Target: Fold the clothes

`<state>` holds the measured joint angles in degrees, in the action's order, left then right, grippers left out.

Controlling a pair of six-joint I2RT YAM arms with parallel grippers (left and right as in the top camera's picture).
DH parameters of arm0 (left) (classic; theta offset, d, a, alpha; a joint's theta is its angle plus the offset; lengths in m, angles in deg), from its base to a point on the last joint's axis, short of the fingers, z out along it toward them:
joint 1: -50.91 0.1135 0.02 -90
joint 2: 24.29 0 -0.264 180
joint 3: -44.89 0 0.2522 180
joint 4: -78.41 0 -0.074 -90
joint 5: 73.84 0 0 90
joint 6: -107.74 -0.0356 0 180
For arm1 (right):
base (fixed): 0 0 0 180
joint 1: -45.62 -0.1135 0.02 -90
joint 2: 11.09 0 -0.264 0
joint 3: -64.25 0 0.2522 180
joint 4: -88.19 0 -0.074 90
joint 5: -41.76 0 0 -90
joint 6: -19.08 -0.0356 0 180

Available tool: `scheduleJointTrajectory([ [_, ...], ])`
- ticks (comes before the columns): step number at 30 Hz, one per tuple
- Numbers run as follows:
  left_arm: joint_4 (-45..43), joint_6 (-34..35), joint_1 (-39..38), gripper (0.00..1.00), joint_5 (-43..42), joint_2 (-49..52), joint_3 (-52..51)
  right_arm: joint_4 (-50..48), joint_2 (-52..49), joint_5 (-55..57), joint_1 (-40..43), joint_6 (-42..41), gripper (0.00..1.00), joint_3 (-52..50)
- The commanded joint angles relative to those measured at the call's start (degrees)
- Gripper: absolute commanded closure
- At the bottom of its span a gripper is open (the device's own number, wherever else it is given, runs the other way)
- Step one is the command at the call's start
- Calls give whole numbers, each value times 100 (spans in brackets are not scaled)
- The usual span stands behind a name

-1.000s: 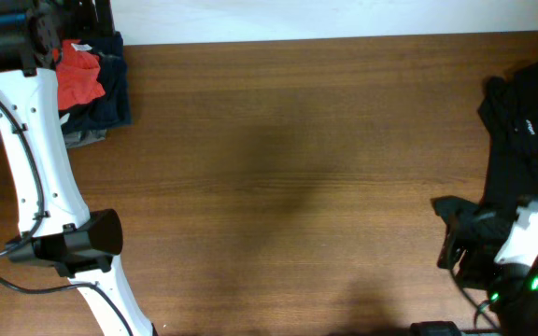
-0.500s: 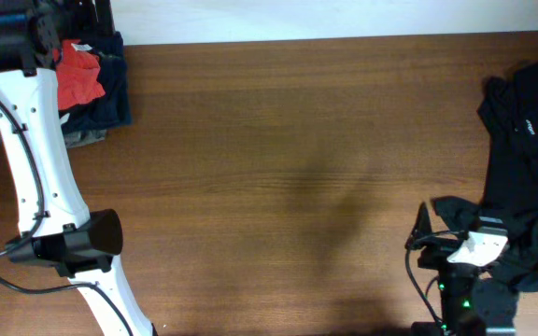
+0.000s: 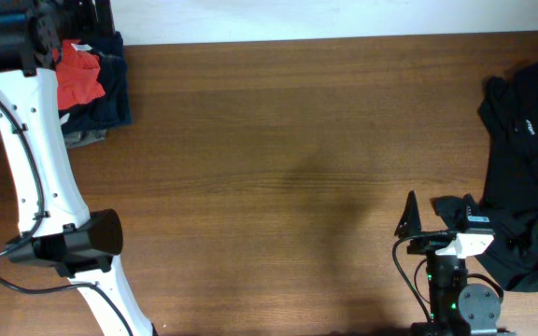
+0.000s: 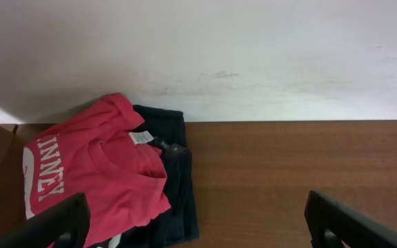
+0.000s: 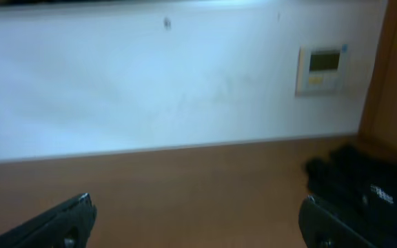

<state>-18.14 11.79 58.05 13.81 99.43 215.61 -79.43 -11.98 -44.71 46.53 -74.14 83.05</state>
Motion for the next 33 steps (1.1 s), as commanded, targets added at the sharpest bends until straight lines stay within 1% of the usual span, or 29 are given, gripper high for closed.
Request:
scheduleJointTrajectory([
  [1, 11, 13, -2, 1, 15, -7, 4, -417, 70, -33, -55, -17, 1, -236],
  [6, 9, 15, -2, 1, 15, -7, 4, -800, 70, -59, -55, -20, 1, -476],
  [12, 11, 13, 0, 1, 15, -7, 4, -730, 70, -31, -103, -15, 1, -472],
  [16, 11, 13, -2, 1, 15, -7, 4, -343, 70, 13, -83, -15, 1, -472],
  [22, 9, 13, 0, 1, 15, -7, 4, 570, 70, 4, -85, -17, 1, -472],
  [33, 11, 15, -2, 1, 15, -7, 4, 570, 70, -11, -85, -17, 1, -472],
])
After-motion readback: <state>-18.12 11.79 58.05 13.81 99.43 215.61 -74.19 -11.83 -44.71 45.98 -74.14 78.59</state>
